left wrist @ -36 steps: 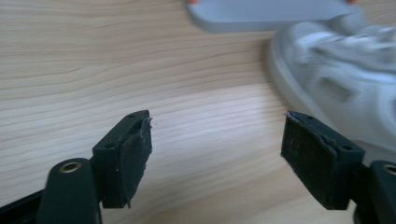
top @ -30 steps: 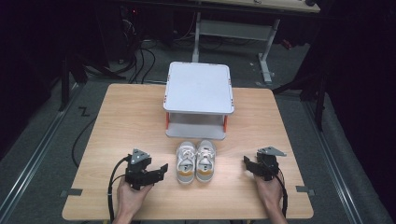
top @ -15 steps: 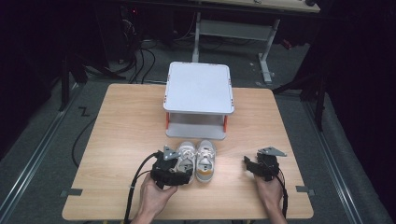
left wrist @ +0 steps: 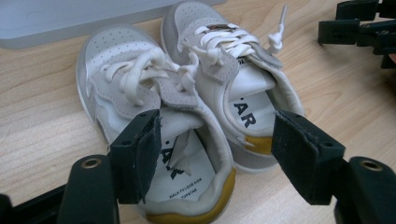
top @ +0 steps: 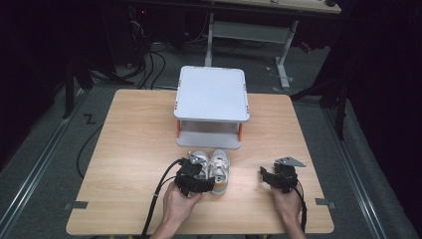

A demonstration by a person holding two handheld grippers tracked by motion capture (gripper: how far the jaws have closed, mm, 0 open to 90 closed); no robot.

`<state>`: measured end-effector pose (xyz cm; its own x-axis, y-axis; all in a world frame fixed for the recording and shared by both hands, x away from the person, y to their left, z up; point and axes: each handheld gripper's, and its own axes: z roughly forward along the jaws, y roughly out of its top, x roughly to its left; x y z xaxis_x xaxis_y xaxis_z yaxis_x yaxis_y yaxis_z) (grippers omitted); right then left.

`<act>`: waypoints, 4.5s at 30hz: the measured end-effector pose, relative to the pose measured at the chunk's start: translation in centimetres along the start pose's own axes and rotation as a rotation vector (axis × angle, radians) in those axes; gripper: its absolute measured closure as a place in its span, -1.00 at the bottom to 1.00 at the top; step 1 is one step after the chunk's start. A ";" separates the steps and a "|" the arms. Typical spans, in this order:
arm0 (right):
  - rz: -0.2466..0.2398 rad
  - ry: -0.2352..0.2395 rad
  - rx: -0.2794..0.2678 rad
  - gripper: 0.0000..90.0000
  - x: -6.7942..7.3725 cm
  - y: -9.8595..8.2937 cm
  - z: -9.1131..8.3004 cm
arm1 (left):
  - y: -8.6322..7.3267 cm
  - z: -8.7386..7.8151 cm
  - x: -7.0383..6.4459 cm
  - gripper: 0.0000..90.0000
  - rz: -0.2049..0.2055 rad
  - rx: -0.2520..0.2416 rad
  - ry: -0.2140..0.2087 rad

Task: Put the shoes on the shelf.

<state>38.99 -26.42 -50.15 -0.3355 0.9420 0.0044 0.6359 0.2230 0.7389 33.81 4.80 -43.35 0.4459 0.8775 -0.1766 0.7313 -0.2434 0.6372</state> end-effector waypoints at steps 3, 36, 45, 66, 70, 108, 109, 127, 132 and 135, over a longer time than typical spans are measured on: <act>0.000 0.000 0.000 -0.12 0.0 0.0 0.0 | 0.2 0.3 -0.1 -0.21 -0.008 0.002 0.003; -0.012 -0.014 0.004 -0.12 0.2 0.0 0.0 | 0.5 2.2 -1.1 0.29 -0.034 0.006 0.102; -0.015 -0.019 0.004 -0.12 0.2 0.0 0.0 | 0.3 2.8 -1.6 0.46 -0.020 -0.015 0.117; -0.011 -0.020 0.004 -0.13 0.2 0.0 0.1 | -0.3 2.4 -1.1 0.83 0.010 -0.041 0.050; -0.011 -0.021 0.005 -0.14 0.2 0.1 0.1 | -0.5 2.1 -0.7 0.84 0.017 -0.047 0.032; -0.046 0.106 -0.030 0.13 0.5 0.9 -1.0 | 3.1 -0.4 1.5 0.84 0.068 -0.097 -0.025; -0.047 0.114 -0.018 0.13 0.6 1.1 -1.0 | 3.3 -0.3 1.6 0.84 0.067 -0.098 -0.027; -0.086 0.260 -0.068 0.24 1.6 6.1 -3.0 | 6.1 1.4 3.5 0.84 0.080 -0.135 0.037; -0.098 0.267 -0.116 0.37 1.9 8.0 -3.9 | 6.6 2.3 3.8 0.83 0.075 -0.144 0.049; -0.107 0.273 -0.158 0.43 2.2 9.1 -4.5 | 6.8 2.9 4.0 0.83 0.074 -0.144 0.063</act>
<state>40.87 -23.50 -40.40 -0.5820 0.8087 0.0857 0.4782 0.2551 0.8404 42.09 5.49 -41.93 0.4592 0.8847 -0.0805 0.6142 -0.2508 0.7482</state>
